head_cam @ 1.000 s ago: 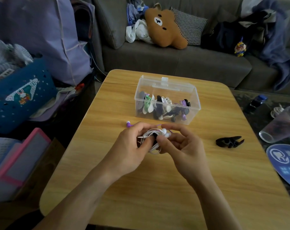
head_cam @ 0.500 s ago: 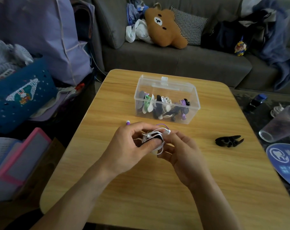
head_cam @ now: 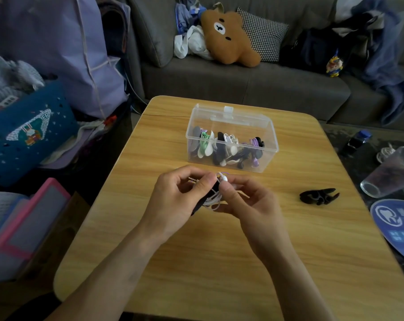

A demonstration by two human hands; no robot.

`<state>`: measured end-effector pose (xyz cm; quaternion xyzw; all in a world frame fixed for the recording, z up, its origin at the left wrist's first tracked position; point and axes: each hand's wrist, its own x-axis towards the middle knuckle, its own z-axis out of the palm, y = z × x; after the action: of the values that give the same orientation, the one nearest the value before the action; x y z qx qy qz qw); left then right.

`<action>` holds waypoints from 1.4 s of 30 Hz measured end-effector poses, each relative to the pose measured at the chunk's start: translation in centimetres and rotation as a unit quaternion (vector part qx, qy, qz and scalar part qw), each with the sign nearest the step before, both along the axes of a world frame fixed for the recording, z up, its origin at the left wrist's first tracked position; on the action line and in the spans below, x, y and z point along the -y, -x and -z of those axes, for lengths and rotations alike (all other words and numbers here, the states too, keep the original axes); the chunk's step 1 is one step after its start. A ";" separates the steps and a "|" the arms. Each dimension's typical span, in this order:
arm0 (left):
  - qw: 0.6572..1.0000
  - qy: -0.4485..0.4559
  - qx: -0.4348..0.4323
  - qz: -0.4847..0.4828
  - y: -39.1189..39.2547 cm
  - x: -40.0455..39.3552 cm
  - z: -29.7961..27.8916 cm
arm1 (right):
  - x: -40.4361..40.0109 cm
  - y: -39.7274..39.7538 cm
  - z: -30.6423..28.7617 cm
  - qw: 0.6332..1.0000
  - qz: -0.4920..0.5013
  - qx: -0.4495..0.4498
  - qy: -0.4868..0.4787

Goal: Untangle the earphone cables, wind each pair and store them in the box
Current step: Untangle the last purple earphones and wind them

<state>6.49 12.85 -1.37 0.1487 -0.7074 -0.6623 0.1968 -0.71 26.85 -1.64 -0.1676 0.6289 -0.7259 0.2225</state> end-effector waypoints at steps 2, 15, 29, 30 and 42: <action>0.999 -0.035 0.006 0.003 -0.1 -0.1 -0.1 | 0.0 0.0 0.3 0.999 0.009 -0.029 -0.010; 0.995 -0.043 0.053 -0.074 0.3 -0.4 0.9 | 0.3 -0.5 0.4 0.994 -0.032 -0.097 -0.035; 0.994 0.009 0.084 -0.062 0.4 -0.9 0.7 | 0.3 -0.4 1.1 0.974 0.033 -0.146 -0.170; 0.994 -0.013 0.083 -0.062 0.4 -0.9 0.4 | 0.3 -0.6 1.0 0.968 0.048 -0.182 -0.168; 0.986 0.020 0.131 0.100 -0.1 0.6 0.3 | -0.8 0.3 0.6 0.891 0.060 -0.387 -0.229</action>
<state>6.64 12.25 -1.63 0.1584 -0.7515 -0.6393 0.0384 -1.03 27.65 -2.26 -0.3413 0.8230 -0.4513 -0.0500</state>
